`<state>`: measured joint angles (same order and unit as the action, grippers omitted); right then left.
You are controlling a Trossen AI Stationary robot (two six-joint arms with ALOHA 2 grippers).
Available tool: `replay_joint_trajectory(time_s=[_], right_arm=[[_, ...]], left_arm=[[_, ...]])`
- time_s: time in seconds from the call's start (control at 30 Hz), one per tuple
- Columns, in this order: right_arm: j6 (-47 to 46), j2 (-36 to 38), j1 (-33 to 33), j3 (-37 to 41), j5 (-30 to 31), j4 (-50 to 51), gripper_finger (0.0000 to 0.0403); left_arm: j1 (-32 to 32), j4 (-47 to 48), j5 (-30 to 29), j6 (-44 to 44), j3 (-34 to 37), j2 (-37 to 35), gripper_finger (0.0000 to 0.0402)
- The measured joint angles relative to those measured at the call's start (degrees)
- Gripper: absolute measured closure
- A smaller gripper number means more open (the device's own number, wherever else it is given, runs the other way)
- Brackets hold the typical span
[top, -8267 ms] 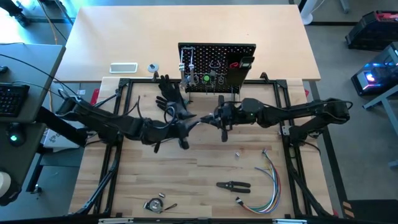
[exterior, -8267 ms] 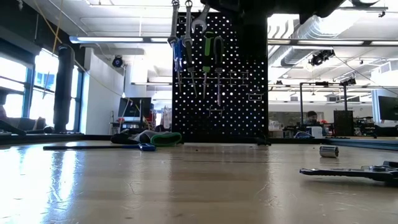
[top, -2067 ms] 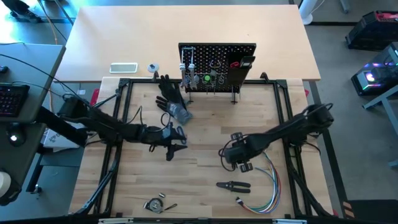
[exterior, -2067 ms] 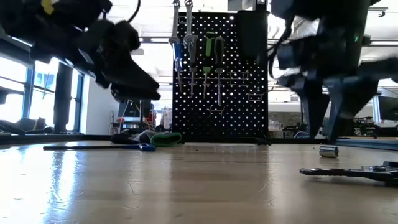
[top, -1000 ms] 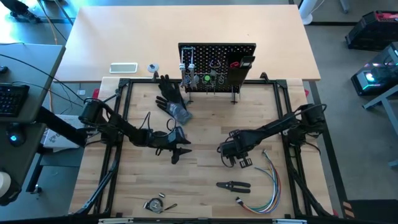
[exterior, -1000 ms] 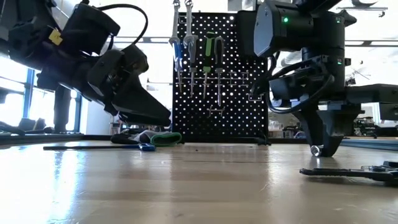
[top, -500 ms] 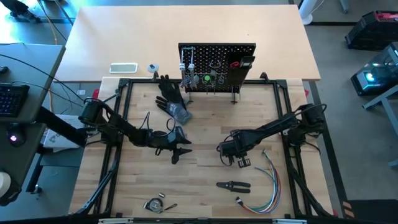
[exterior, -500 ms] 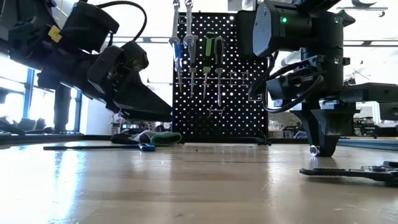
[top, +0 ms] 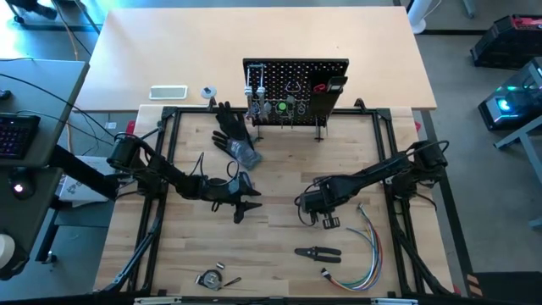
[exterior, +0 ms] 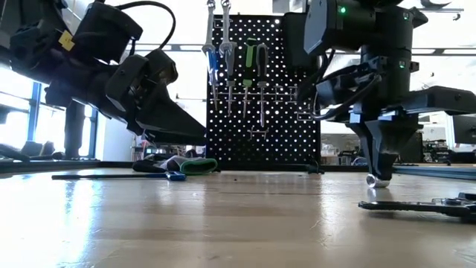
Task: Hang tools onto peg board
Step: Put the silver socket into the black bin on the pegboard
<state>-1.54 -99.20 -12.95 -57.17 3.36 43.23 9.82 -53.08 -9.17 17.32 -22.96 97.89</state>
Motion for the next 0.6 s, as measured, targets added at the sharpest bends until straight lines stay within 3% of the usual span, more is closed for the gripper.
replay_joint_trajectory(time_s=[0.6], right_arm=[[-1.58,0.48,0.55,-0.13,-0.35,0.1,0.0393]], left_arm=[[-0.04,-0.13,0.0,0.02,0.0,0.0,0.0209]])
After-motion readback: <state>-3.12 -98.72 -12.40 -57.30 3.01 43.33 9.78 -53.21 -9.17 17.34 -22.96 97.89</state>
